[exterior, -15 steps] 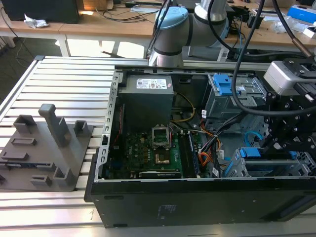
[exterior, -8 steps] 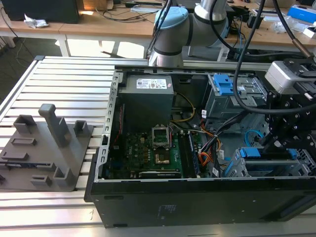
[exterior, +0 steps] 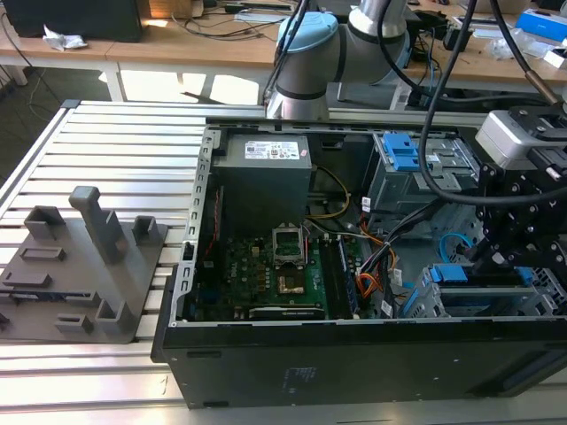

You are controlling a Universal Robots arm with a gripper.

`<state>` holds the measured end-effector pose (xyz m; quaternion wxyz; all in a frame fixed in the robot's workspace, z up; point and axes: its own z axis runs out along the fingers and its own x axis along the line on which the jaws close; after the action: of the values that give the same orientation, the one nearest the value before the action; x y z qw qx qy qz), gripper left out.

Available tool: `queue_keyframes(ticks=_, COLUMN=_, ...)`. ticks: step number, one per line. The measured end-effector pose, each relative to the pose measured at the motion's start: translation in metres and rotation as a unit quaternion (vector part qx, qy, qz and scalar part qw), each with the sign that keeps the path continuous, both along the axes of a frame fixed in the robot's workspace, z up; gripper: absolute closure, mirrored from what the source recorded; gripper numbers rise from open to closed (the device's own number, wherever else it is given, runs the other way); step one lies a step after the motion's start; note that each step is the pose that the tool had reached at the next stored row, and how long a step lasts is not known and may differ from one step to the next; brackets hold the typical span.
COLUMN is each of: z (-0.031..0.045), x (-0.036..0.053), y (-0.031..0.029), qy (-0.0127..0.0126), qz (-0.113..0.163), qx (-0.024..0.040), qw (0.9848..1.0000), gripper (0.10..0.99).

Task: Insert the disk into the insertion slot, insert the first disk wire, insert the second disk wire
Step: 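Insert the second disk wire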

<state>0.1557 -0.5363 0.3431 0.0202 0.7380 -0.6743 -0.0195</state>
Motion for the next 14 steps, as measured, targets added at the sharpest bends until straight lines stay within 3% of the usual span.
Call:
queue_keyframes(ticks=9, z=-0.0023, x=0.0019, y=-0.0010, qy=0.0000, qz=-0.005, qx=0.0021, qw=1.0000, gripper=0.922)
queue_keyframes(ticks=14, z=-0.0037, x=0.0018, y=-0.0037, qy=0.0001, qz=-0.005, qx=0.0120, qw=0.9999, gripper=0.922)
